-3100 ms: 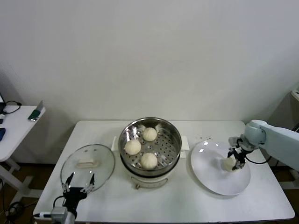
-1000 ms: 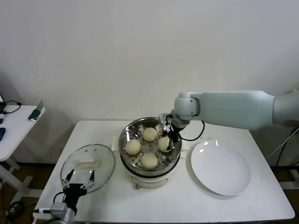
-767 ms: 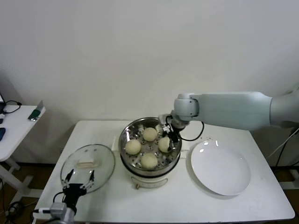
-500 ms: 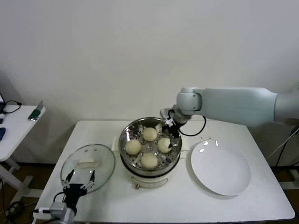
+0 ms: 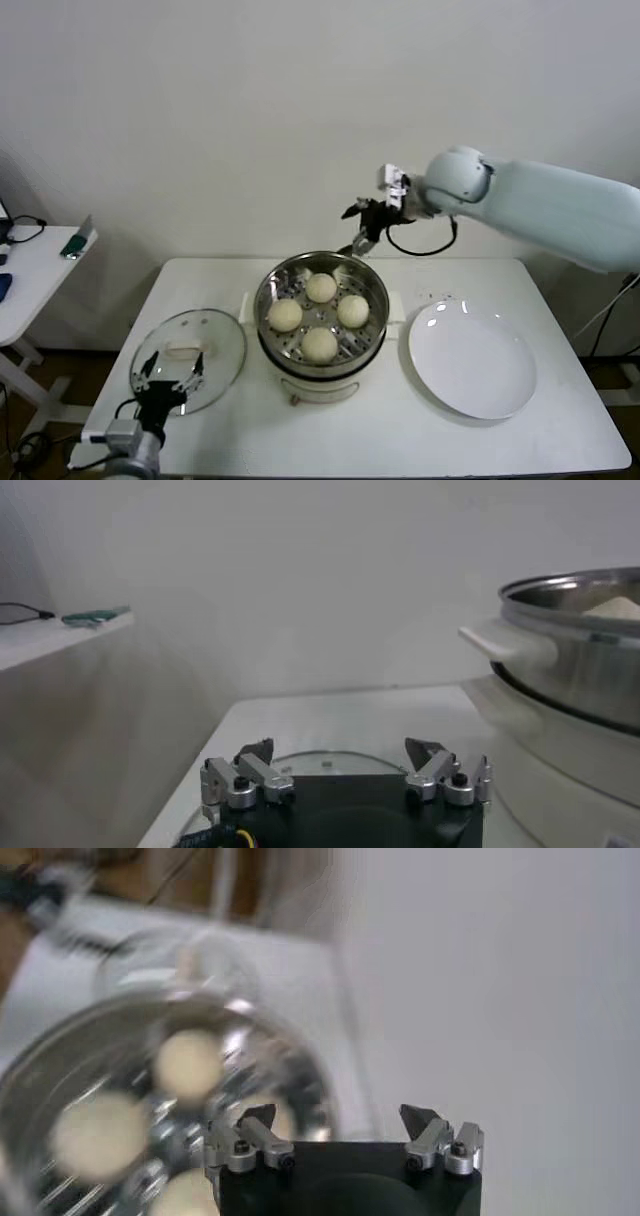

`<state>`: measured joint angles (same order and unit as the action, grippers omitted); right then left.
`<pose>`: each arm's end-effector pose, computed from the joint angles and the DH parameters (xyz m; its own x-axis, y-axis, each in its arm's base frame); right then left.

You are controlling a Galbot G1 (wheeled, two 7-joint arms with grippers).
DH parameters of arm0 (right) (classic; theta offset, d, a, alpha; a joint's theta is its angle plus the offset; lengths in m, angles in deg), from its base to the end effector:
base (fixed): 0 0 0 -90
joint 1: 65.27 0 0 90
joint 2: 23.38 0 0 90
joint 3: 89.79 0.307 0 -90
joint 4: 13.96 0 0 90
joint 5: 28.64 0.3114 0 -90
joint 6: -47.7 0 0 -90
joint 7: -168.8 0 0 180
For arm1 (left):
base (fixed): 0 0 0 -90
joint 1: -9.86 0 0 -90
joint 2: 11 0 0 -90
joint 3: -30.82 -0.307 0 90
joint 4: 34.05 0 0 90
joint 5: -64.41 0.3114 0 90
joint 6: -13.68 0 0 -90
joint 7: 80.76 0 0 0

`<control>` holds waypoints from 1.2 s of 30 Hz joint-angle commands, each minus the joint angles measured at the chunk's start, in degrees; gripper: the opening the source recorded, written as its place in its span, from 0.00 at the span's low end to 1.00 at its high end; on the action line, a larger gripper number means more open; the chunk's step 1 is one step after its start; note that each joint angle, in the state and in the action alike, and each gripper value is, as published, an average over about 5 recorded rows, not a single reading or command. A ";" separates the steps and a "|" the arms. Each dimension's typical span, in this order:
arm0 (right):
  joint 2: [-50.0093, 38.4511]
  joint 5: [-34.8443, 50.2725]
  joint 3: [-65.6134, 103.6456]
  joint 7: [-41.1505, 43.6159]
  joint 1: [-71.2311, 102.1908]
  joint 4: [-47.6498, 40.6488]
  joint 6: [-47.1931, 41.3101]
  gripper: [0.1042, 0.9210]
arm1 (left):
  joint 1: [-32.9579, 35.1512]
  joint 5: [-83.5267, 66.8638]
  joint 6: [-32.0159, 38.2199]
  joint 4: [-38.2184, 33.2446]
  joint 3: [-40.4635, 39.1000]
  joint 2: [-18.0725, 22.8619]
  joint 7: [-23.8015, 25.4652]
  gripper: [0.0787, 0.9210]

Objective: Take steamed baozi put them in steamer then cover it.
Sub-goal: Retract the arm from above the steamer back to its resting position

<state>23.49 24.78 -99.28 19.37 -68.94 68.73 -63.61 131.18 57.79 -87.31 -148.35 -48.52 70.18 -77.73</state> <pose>0.4636 -0.0146 -0.0213 -0.4497 -0.6070 0.6552 -0.8924 0.2760 -0.3569 0.1506 0.0793 -0.2891 -0.9551 -0.0685 0.2884 -0.0422 0.9944 0.0965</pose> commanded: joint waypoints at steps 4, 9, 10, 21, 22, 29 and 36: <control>-20.20 -3.05 47.67 -26.04 44.21 6.79 7.29 0.88 | -2.70 1.58 -0.24 -0.81 0.32 -1.95 -1.03 0.88; -21.50 -6.72 78.43 -27.24 77.66 8.60 14.55 0.88 | -3.39 2.44 0.69 -0.65 0.28 -2.13 -1.50 0.88; -20.65 -6.99 83.71 -27.12 83.04 8.59 16.06 0.88 | -3.40 2.60 0.80 -0.67 0.21 -2.15 -1.54 0.88; -3.48 -13.48 110.80 -24.10 116.79 7.92 33.02 0.88 | -3.26 9.66 4.09 -0.57 -0.21 -3.05 -2.40 0.88; -1.87 -13.63 111.56 -24.02 118.50 8.38 33.57 0.88 | -3.21 10.65 4.17 -0.58 -0.15 -3.29 -2.83 0.88; 8.34 -16.64 111.31 -22.82 124.89 10.31 39.51 0.88 | -1.74 30.43 8.25 -0.16 0.41 -9.10 -8.69 0.88; 15.13 -19.71 109.20 -23.24 126.26 11.74 44.98 0.88 | 1.63 60.22 9.34 4.06 -0.64 -13.95 -24.90 0.88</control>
<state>27.38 9.39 2.86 -3.21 44.80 78.57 -27.83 129.97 82.90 -80.88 -147.95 -48.33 62.23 -86.86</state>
